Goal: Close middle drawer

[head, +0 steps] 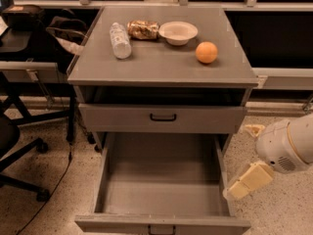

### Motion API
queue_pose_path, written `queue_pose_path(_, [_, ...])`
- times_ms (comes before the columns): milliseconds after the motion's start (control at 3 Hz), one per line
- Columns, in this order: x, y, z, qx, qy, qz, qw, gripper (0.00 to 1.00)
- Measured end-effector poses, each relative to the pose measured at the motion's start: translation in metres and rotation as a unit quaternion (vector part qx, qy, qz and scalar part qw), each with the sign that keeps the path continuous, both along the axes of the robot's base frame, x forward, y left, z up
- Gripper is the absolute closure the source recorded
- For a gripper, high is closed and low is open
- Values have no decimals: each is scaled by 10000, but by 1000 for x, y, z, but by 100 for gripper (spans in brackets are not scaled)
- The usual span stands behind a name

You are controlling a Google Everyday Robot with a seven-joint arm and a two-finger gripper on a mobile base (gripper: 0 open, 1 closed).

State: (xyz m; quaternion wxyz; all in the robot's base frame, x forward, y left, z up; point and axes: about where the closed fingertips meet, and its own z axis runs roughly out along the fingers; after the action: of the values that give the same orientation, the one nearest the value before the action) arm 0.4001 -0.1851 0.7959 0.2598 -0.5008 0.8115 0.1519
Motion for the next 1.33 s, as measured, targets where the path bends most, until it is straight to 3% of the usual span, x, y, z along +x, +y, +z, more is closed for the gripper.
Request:
queue_pose_path(333, [-4, 2, -29, 56, 189, -41, 9998, 0])
queue_pose_path(667, [-2, -2, -65, 21, 567, -153, 9983, 0])
queue_pose_path(1333, [-8, 3, -62, -23, 368, -130, 9992, 0])
